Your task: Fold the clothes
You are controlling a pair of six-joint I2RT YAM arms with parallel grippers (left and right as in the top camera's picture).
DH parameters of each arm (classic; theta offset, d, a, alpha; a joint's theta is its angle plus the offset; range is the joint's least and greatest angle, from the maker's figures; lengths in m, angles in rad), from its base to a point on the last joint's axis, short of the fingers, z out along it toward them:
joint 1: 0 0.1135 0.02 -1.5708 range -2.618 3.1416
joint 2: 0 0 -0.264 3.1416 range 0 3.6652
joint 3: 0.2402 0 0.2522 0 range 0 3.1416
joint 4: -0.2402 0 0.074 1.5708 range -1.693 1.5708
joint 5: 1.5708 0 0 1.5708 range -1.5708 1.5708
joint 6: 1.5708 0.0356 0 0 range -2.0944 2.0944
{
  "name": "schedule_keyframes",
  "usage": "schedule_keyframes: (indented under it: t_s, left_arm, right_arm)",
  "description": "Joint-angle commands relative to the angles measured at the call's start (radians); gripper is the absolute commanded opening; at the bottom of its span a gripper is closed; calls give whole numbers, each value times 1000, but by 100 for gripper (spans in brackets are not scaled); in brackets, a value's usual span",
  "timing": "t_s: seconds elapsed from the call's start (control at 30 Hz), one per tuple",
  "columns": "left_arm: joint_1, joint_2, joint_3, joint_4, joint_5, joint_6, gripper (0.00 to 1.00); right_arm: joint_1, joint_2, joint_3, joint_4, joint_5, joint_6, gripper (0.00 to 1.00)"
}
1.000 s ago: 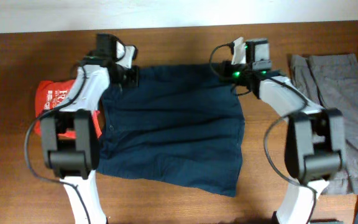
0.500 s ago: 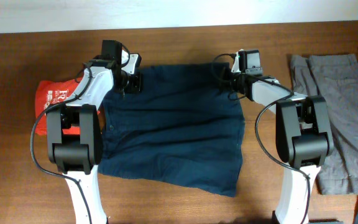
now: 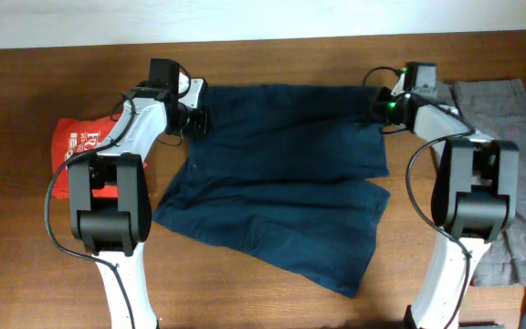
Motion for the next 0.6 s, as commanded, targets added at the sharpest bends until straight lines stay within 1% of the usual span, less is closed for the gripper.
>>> schedule_keyframes:
  t_s: [0.0,0.07,0.17,0.27,0.37,0.43,0.57]
  left_arm:
    - [5,15,10,18,-5,15,30]
    - [5,16,10,20,-5,14,29]
    - [6,16,10,11,-5,11,25]
    - [13,14,32,-36,-4,11,24]
    - [25,14,84,-123,-5,11,24]
    - [40,14,145,-216,-5,12,24]
    - [68,11,283,-383,-5,50,24]
  right_arm:
    - [-19,39,122,-124,29,-115,9]
    - [-27,39,220,-228,26,-155,10]
    - [-40,39,387,-409,12,-199,10]
    - [-51,38,550,-598,-31,-261,11]
    - [-59,35,729,-824,-60,-323,14]
    - [-59,32,848,-968,-75,-378,15]
    - [-54,7,1009,-1144,-116,-434,23]
